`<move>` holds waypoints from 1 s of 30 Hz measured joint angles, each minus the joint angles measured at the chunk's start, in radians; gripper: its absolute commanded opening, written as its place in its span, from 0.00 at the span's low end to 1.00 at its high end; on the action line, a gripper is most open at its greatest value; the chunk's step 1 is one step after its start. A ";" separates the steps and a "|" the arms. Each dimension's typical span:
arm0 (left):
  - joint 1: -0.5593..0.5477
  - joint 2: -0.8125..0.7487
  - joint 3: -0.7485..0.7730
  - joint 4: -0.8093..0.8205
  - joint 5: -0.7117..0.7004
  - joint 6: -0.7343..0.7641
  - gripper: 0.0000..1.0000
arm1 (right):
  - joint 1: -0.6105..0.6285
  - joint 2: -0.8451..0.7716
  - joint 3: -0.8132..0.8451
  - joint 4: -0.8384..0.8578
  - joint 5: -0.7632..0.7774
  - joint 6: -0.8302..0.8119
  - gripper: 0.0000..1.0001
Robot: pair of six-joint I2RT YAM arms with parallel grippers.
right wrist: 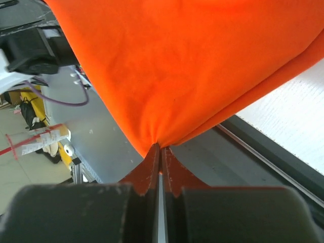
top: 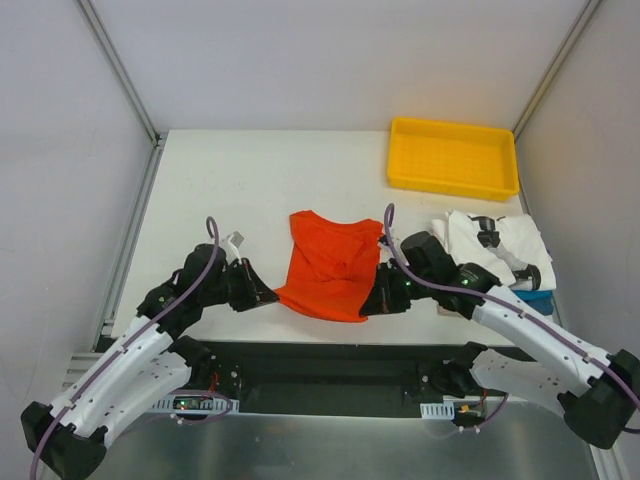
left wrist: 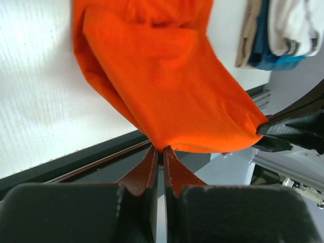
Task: Fold and stack the t-shirts
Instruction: Grab one side of the 2/3 rectangular tshirt with both arms, then fold the long partially folded tshirt into a neat square
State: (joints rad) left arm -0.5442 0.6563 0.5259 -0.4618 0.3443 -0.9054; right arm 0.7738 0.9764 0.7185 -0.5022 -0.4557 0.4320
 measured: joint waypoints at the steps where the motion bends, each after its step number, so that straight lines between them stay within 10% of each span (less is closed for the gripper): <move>1: 0.000 -0.015 0.032 -0.021 -0.011 0.002 0.00 | 0.000 -0.023 0.032 -0.033 0.010 -0.006 0.01; 30: 0.033 0.797 0.724 -0.051 -0.285 0.165 0.00 | -0.368 0.325 0.361 -0.160 0.045 -0.166 0.01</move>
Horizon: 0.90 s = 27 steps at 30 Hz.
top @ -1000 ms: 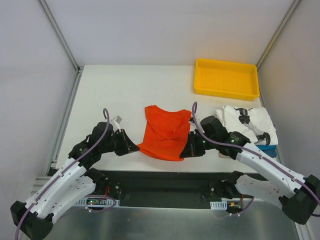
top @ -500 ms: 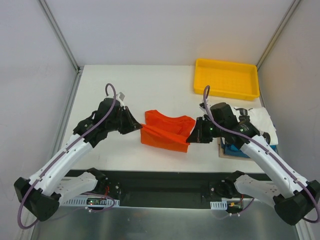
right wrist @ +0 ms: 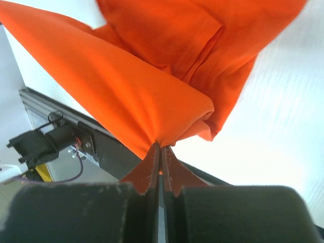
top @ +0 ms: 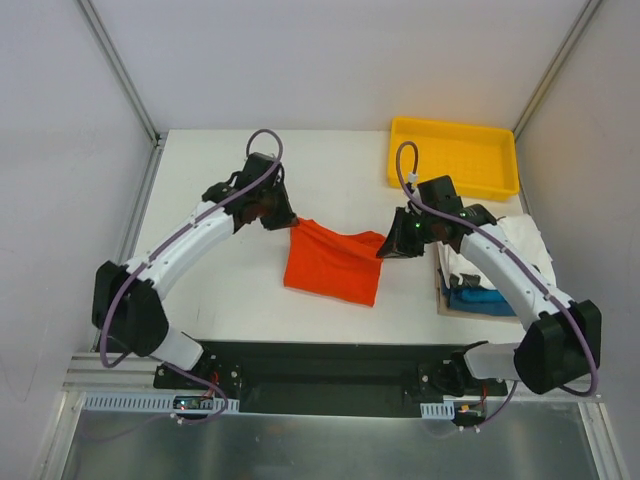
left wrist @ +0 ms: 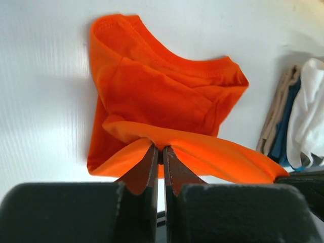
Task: Fold and stack the t-shirts
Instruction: Fold the long partially folded tshirt into a neat square
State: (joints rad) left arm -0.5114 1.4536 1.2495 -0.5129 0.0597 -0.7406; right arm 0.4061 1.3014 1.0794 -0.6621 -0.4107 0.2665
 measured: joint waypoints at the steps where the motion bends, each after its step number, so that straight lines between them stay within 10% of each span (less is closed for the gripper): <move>1: 0.005 0.045 0.030 0.003 0.004 0.010 0.00 | -0.012 0.023 0.006 0.005 -0.002 -0.002 0.01; 9: 0.049 0.321 0.202 0.007 0.055 0.070 0.00 | -0.084 0.223 0.093 0.031 -0.004 -0.028 0.02; 13: 0.075 0.425 0.278 0.010 0.082 0.083 0.06 | -0.098 0.340 0.161 0.037 0.005 -0.050 0.19; 15: 0.088 0.475 0.313 0.009 0.099 0.087 0.29 | -0.107 0.404 0.197 0.039 0.014 -0.063 0.29; 19: 0.121 0.554 0.358 0.017 0.135 0.102 0.66 | -0.127 0.515 0.253 0.036 0.040 -0.095 0.96; 22: 0.142 0.568 0.359 0.014 0.163 0.104 0.93 | -0.132 0.536 0.260 0.032 0.051 -0.100 0.96; 27: 0.153 0.526 0.296 0.029 0.171 0.105 0.95 | -0.109 0.477 0.230 0.030 0.104 -0.106 0.96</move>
State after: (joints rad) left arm -0.3588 1.9793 1.5455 -0.4835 0.2302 -0.6353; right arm 0.2970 1.7782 1.3094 -0.6323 -0.3069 0.1608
